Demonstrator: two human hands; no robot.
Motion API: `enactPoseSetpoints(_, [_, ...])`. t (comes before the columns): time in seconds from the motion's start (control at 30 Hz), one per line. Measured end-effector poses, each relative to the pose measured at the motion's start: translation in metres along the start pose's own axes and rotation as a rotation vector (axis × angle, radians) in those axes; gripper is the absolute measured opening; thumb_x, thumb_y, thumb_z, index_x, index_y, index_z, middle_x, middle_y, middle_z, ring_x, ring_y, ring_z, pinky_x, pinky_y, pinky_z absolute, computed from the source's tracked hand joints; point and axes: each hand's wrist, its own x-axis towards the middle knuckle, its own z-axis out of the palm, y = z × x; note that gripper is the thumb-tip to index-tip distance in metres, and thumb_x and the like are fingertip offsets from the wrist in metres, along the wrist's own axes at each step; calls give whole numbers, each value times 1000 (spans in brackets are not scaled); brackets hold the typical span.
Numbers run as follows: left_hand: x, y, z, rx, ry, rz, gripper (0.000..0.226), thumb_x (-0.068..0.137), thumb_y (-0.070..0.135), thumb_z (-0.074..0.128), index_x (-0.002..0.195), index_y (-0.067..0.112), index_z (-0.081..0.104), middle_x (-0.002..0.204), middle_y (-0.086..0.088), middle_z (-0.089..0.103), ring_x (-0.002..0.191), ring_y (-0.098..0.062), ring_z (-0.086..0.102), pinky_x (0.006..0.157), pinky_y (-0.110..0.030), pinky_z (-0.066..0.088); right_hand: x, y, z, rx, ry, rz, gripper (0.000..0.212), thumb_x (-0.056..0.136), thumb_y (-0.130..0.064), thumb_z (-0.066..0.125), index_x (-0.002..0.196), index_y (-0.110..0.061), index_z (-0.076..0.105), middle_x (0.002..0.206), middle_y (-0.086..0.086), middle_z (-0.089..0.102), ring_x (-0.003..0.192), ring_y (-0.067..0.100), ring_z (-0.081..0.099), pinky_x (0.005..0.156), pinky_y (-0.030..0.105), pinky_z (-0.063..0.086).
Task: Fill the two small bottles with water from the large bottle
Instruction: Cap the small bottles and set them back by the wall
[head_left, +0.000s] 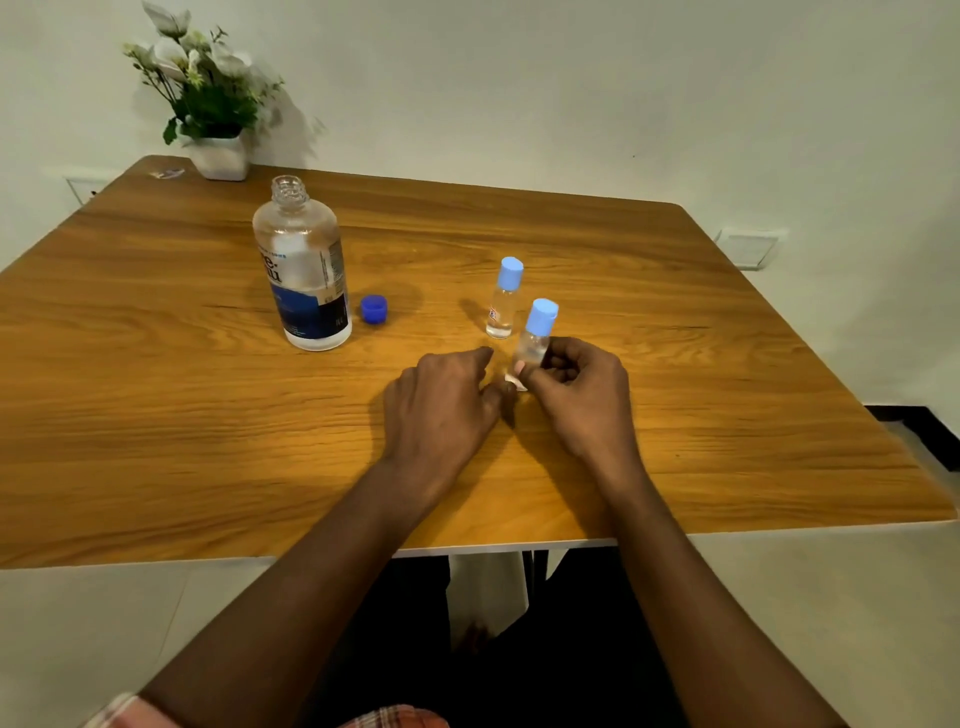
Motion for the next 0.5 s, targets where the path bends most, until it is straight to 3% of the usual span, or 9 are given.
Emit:
enactPoseSetpoints(0.07, [10, 2, 3, -5, -9, -24, 33, 88, 46, 62, 114, 26, 65, 101, -2, 73, 97, -31, 65, 70, -36, 47, 12, 3, -3, -10, 49, 9, 18, 79, -22, 75, 95, -15, 74, 78, -11, 72, 63, -7, 62, 56, 8, 42])
enactPoseSetpoints(0.27, [38, 2, 11, 21, 6, -91, 32, 89, 41, 63, 115, 23, 65, 104, -3, 72, 99, -31, 65, 71, -36, 46, 42, 10, -2, -98, 91, 25, 20, 80, -24, 73, 99, -15, 73, 85, -9, 72, 72, -3, 63, 59, 10, 41])
enactPoseSetpoints(0.5, [51, 3, 18, 18, 8, -118, 25, 87, 36, 64, 107, 22, 67, 105, -4, 71, 97, -33, 65, 67, -33, 38, 53, 14, 3, -129, 112, 20, 24, 82, -26, 72, 105, -17, 72, 96, -6, 73, 85, 5, 66, 74, 25, 53])
